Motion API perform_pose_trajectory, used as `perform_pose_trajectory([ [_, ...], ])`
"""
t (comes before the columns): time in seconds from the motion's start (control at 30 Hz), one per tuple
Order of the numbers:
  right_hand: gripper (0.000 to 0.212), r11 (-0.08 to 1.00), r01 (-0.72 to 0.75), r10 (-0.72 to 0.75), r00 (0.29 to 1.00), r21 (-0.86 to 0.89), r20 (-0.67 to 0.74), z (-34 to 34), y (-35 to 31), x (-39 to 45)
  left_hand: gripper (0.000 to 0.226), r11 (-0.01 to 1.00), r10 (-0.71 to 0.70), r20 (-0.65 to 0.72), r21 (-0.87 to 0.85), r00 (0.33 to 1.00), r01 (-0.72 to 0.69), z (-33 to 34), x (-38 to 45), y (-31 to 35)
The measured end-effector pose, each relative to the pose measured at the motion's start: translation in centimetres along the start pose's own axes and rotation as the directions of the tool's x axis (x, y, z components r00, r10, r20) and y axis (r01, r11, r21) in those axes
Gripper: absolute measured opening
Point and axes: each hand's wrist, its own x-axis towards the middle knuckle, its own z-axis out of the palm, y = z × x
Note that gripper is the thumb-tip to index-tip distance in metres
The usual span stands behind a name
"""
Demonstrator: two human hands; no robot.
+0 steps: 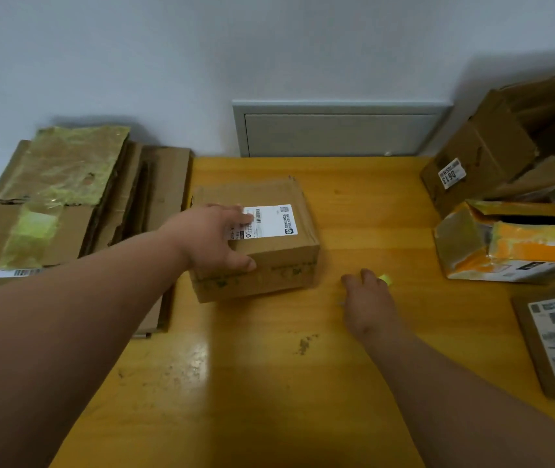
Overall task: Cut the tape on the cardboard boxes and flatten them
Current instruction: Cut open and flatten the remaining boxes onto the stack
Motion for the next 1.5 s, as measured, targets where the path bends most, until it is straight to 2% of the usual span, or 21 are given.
perform_pose_trajectory([
  [0.1, 0.033, 0.996, 0.061, -0.063, 0.997, -0.071, -0.040, 0.2, 1.4, 0.2, 0.091, 0.997, -0.035, 0.051, -0.072, 0.998, 0.038, -1.2, 0.6, 0.1],
  [0.2, 0.028, 0.986, 0.124, -0.130, 0.990, -0.115, -0.047, 0.1, 2.5, 0.8, 0.083, 0.971, -0.086, 0.084, -0.214, 0.993, 0.102, -2.3, 1.2, 0.3],
  [0.37, 0.027, 0.967, 0.160, -0.178, 0.981, -0.199, -0.077, -0.1, 3.6, 1.3, 0.055, 0.944, -0.110, -0.059, -0.320, 0.992, 0.085, -3.8, 2.0, 0.7],
  [0.43, 0.031, 0.963, 0.159, -0.182, 0.979, -0.219, -0.091, 0.1, 3.8, 1.3, 0.049, 0.964, -0.113, -0.150, -0.257, 0.982, 0.072, -3.9, 2.2, 1.0],
  [0.57, 0.030, 0.961, 0.173, -0.202, 0.972, -0.216, -0.118, 0.7, 4.0, 1.0, 0.052, 0.997, -0.037, -0.243, 0.058, 0.969, 0.053, -3.6, 3.0, 1.9],
  [0.63, 0.028, 0.957, 0.203, -0.229, 0.967, -0.209, -0.111, 0.8, 3.9, 1.0, 0.054, 0.992, -0.004, -0.281, 0.121, 0.960, 0.039, -3.1, 3.6, 2.0],
  [0.7, 0.025, 0.955, 0.228, -0.250, 0.963, -0.191, -0.100, 0.8, 3.8, 1.3, 0.067, 0.984, 0.024, -0.324, 0.174, 0.946, 0.035, -2.7, 4.1, 1.9],
  [0.83, 0.024, 0.991, 0.131, -0.129, 0.985, 0.008, -0.114, -0.1, 2.2, 2.6, 0.126, 0.943, 0.001, -0.364, 0.310, 0.931, 0.120, -3.5, 4.7, 1.1],
  [0.93, 0.023, 0.973, 0.037, -0.012, 0.994, 0.227, -0.111, -1.4, 0.0, 3.8, 0.145, 0.907, -0.044, -0.377, 0.372, 0.925, 0.195, -4.4, 5.3, 0.9],
  [1.03, 0.013, 0.815, -0.018, 0.104, 0.988, 0.580, -0.115, -2.6, -2.2, 4.7, 0.147, 0.911, -0.083, -0.358, 0.351, 0.930, 0.216, -4.9, 5.9, 1.3],
  [1.17, 0.017, 0.642, 0.080, 0.109, 0.975, 0.763, -0.194, -4.7, -4.1, 5.2, 0.136, 0.935, -0.083, -0.356, 0.295, 0.931, 0.197, -4.4, 6.4, 2.1],
  [1.23, 0.018, 0.553, 0.122, 0.093, 0.974, 0.824, -0.206, -5.7, -4.9, 5.3, 0.137, 0.944, -0.110, -0.352, 0.257, 0.929, 0.209, -4.4, 6.5, 2.1],
  [1.3, 0.018, 0.523, 0.154, 0.076, 0.971, 0.838, -0.225, -6.6, -5.4, 5.3, 0.137, 0.958, -0.113, -0.376, 0.206, 0.920, 0.202, -4.6, 6.5, 1.9],
  [1.4, 0.016, 0.486, 0.193, 0.065, 0.965, 0.852, -0.255, -7.4, -5.8, 5.5, 0.127, 0.976, -0.035, -0.434, 0.177, 0.900, 0.124, -4.7, 6.4, 1.6],
  [1.5, 0.021, 0.468, 0.199, 0.071, 0.963, 0.861, -0.261, -8.3, -5.9, 5.6, 0.122, 0.977, 0.048, -0.408, 0.207, 0.912, 0.041, -4.6, 5.8, 1.0],
])
